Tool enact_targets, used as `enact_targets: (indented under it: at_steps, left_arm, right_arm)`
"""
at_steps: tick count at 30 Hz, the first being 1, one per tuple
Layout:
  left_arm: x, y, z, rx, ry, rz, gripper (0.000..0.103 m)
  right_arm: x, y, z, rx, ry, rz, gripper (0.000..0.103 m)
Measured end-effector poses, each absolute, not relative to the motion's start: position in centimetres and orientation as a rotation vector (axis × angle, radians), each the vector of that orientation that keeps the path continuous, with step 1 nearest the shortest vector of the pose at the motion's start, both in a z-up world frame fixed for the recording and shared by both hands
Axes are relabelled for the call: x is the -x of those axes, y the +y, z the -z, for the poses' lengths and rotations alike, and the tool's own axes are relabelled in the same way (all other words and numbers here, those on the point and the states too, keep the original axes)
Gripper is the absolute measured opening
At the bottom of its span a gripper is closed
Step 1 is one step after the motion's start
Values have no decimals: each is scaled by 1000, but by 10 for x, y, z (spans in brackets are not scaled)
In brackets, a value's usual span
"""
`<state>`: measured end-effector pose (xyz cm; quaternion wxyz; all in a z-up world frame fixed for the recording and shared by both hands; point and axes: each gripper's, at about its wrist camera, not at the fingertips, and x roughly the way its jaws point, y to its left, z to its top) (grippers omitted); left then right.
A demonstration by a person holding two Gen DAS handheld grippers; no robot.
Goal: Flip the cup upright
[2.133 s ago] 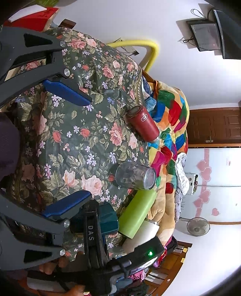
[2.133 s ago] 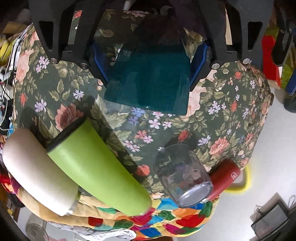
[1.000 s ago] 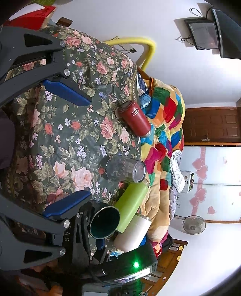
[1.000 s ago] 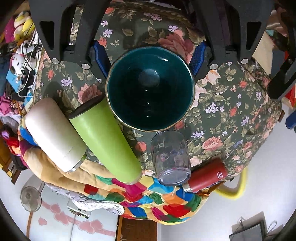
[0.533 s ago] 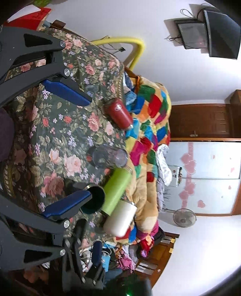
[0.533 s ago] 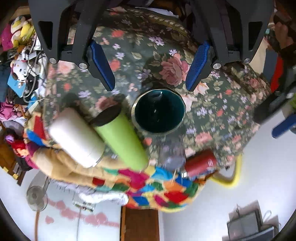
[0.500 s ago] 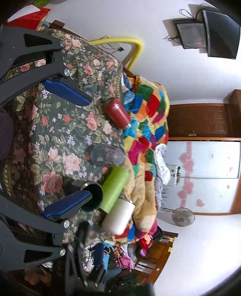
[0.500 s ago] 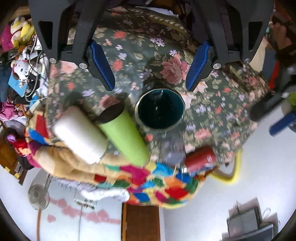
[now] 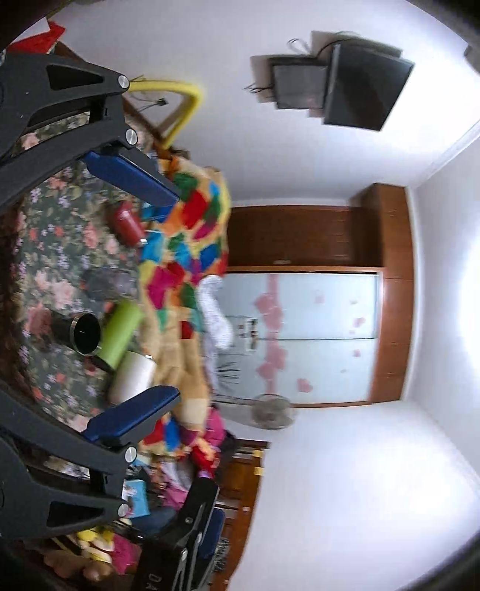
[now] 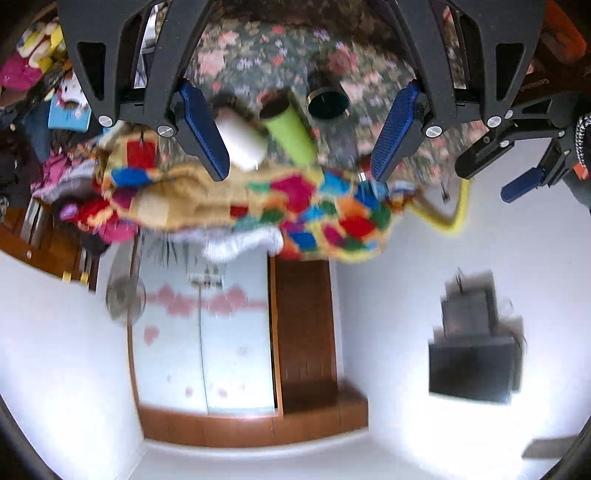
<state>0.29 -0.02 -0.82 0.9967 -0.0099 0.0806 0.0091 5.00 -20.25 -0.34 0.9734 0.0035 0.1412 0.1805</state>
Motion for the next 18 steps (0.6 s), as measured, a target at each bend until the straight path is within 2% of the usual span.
enact_targets:
  at_steps: [9, 14, 18]
  left_arm:
    - [41, -7, -8, 29, 55, -58, 103]
    - [45, -7, -1, 40, 82, -64, 103]
    - [48, -7, 1, 46, 88, -67, 103]
  right_arm:
    - [-9, -201, -8, -51, 132, -348, 87]
    - [3, -198, -3, -12, 112, -310, 102]
    - [3, -197, -2, -14, 118, -308, 103]
